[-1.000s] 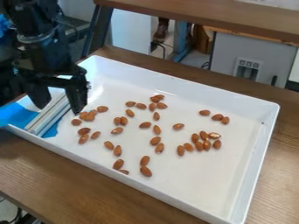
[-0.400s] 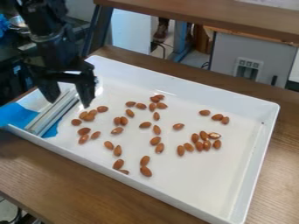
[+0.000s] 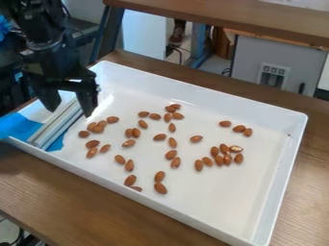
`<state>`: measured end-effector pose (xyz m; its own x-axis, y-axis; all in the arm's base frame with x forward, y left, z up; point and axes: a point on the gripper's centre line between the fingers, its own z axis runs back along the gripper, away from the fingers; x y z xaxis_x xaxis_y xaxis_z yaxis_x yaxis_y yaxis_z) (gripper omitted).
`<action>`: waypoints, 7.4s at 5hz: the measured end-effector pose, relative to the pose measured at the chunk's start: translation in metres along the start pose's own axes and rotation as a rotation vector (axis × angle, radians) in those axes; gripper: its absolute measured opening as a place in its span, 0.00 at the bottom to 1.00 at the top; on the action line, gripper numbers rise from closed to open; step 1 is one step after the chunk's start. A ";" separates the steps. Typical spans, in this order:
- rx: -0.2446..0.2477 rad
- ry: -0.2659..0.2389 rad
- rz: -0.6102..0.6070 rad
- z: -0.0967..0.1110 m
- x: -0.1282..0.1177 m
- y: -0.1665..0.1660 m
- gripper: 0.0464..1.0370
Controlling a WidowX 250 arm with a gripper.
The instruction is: Sweep into pile
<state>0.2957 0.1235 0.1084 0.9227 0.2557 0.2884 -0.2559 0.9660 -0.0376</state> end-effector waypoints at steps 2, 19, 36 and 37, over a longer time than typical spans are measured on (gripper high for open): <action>0.018 -0.048 0.011 -0.006 0.009 0.020 0.96; -0.116 -0.023 0.395 -0.061 0.023 -0.235 0.32; -0.017 0.103 -0.114 -0.060 0.050 -0.118 0.32; -0.057 0.125 -0.157 -0.053 0.044 -0.152 0.32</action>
<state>0.3905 -0.0101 0.0762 0.9796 0.1009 0.1738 -0.0924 0.9941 -0.0564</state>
